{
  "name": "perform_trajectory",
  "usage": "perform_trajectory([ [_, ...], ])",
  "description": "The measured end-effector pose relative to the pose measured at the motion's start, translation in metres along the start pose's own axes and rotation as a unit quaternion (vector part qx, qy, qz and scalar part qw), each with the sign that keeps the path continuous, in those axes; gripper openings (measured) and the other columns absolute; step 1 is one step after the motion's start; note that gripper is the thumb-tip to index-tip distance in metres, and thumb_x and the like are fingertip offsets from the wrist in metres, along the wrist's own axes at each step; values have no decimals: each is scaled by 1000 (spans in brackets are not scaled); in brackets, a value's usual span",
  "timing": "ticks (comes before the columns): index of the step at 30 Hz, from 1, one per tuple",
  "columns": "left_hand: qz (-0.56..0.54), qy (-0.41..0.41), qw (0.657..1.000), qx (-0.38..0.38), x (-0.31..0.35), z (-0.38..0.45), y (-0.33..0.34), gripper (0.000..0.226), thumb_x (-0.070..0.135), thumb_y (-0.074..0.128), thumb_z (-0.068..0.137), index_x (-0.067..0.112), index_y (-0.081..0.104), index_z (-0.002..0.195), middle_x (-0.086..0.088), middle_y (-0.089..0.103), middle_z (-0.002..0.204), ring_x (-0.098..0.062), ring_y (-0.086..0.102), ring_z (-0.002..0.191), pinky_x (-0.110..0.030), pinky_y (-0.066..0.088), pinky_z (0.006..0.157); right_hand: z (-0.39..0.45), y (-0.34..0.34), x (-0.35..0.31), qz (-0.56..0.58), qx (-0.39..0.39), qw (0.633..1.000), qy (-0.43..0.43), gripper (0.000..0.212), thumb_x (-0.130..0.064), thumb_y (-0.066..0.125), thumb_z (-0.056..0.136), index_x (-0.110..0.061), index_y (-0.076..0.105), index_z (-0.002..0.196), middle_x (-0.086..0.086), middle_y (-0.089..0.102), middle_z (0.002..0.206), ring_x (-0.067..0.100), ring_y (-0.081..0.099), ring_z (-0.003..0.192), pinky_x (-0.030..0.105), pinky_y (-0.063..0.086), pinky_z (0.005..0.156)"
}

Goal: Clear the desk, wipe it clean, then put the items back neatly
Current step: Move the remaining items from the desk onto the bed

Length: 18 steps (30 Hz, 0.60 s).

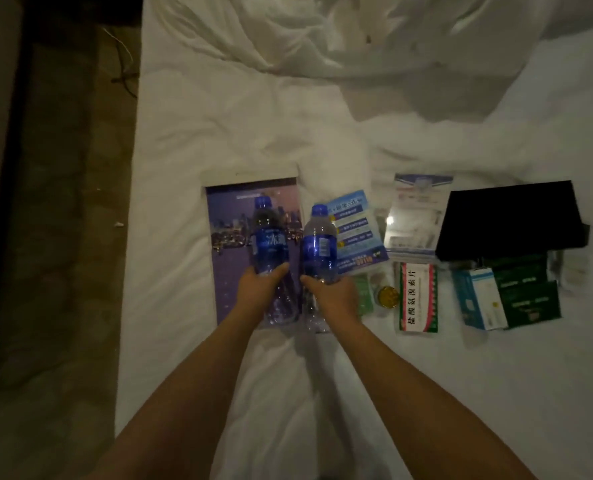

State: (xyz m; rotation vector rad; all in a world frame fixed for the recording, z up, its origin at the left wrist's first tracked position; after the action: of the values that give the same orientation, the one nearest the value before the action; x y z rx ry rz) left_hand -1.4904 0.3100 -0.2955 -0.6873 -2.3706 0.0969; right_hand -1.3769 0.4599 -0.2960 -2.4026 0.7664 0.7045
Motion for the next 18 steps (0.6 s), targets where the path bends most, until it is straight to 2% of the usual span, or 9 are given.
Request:
perform_trajectory([
  [3, 4, -15, 1000, 18, -3, -2, 1, 35, 24, 69, 85, 6, 58, 112, -6, 62, 98, -19, 59, 85, -24, 45, 67, 1, 0, 2, -33, 45, 998, -2, 61, -29, 85, 66, -7, 59, 116, 6, 67, 108, 22, 64, 96, 29, 52, 78],
  [6, 3, -8, 1000, 14, -1, -7, 0, 33, 24, 68, 86, 7, 58, 112, -7, 63, 99, -20, 60, 84, -26, 47, 69, -3, -1, -1, -44, 43, 998, -6, 70, -36, 84, 67, -7, 52, 122, 8, 63, 114, 25, 62, 103, 39, 52, 88],
  [9, 30, 3, 999, 18, 3, -16, -11, 34, 25, 67, 87, 4, 60, 113, -10, 65, 103, -25, 62, 88, -32, 50, 75, -9, -15, -9, -56, 39, 998, -16, 58, -38, 79, 73, -6, 56, 116, 8, 65, 108, 25, 64, 97, 39, 53, 84],
  [11, 94, 15, 995, 22, 9, -27, -22, 36, 28, 66, 87, 0, 62, 111, -15, 66, 104, -27, 62, 90, -32, 49, 74, -16, -29, -16, -88, 30, 995, -26, 48, -40, 74, 77, -6, 56, 107, 9, 65, 101, 23, 65, 86, 39, 57, 75],
  [12, 132, 26, 991, 17, 14, -35, -26, 34, 28, 66, 88, 1, 63, 109, -14, 66, 101, -25, 61, 88, -30, 48, 72, -23, -36, -23, -104, 22, 994, -33, 39, -35, 72, 81, -6, 54, 102, 8, 63, 96, 17, 62, 79, 33, 55, 66],
  [14, 217, 55, 975, -6, 28, -55, -30, 22, 26, 65, 89, 7, 60, 98, -6, 62, 86, -19, 56, 82, -23, 43, 63, -39, -53, -33, -157, 7, 986, -52, 24, -23, 66, 88, -9, 49, 98, 3, 57, 90, 7, 52, 69, 20, 40, 53],
  [16, 301, 88, 949, -34, 43, -80, -31, 14, 22, 64, 89, 12, 57, 95, -1, 55, 79, -16, 53, 78, -18, 37, 54, -60, -72, -43, -210, -1, 975, -68, 21, -19, 63, 89, -7, 50, 100, 3, 55, 89, 9, 52, 71, 20, 39, 55],
  [18, 377, 133, 914, -65, 60, -109, -26, 17, 20, 65, 87, 10, 61, 99, -4, 58, 86, -18, 54, 79, -21, 39, 60, -86, -88, -54, -241, -3, 966, -90, 20, -18, 63, 89, -5, 52, 99, 3, 56, 88, 16, 56, 79, 25, 42, 63],
])
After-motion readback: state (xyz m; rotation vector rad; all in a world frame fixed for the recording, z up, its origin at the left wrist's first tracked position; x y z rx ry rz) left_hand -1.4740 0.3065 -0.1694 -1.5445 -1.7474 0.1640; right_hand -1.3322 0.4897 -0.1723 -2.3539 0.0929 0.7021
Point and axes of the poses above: each hand's wrist, its own z-axis towards the middle knuckle, its own y-axis out of the palm, x = y × z, the point moved 10 cm from there along z, towards the middle knuckle
